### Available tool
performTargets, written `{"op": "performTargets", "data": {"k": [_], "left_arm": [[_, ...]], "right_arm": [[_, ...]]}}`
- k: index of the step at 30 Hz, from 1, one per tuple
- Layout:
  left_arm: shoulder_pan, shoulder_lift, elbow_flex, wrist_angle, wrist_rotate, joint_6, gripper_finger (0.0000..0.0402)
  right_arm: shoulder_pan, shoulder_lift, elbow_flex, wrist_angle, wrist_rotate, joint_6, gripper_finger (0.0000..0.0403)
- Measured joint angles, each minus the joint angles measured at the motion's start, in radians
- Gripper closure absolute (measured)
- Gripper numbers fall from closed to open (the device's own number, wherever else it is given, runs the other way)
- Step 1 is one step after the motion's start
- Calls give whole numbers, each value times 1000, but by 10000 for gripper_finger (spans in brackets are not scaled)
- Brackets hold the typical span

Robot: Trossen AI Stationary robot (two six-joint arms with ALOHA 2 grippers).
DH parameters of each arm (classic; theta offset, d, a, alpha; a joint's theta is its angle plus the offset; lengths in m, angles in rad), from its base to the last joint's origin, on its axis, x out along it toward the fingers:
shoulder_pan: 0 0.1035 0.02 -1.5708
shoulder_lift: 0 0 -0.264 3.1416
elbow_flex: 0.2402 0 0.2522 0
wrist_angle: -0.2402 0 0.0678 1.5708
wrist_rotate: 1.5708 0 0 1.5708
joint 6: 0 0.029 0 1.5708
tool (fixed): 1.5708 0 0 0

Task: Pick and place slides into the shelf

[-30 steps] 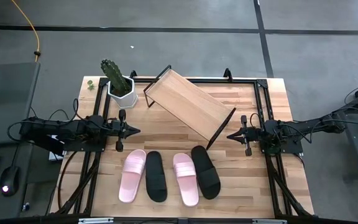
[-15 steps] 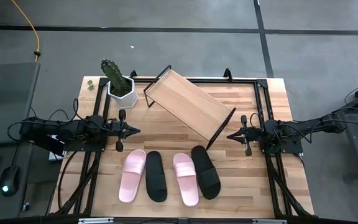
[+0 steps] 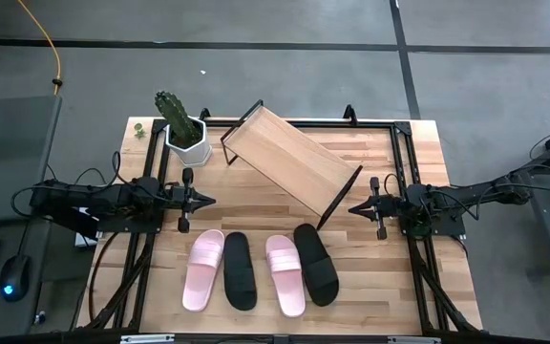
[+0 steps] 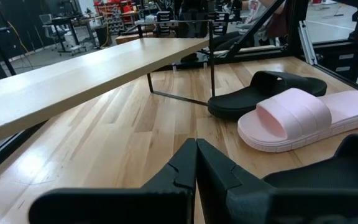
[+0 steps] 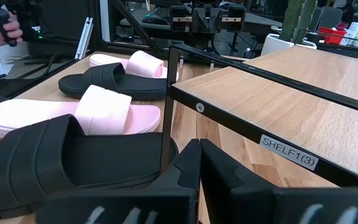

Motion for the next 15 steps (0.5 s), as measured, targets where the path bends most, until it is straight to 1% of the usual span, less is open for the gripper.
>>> {"op": "performTargets", "data": {"k": [6, 10, 15], "left_arm": [[0, 0, 0, 6, -16, 0, 401], [0, 0, 0, 5, 15, -5, 401], [0, 0, 0, 5, 18, -5, 401]], "right_arm": [[0, 0, 0, 0, 0, 0, 402], [0, 0, 0, 0, 0, 0, 402], [0, 0, 0, 0, 0, 0, 402]]}}
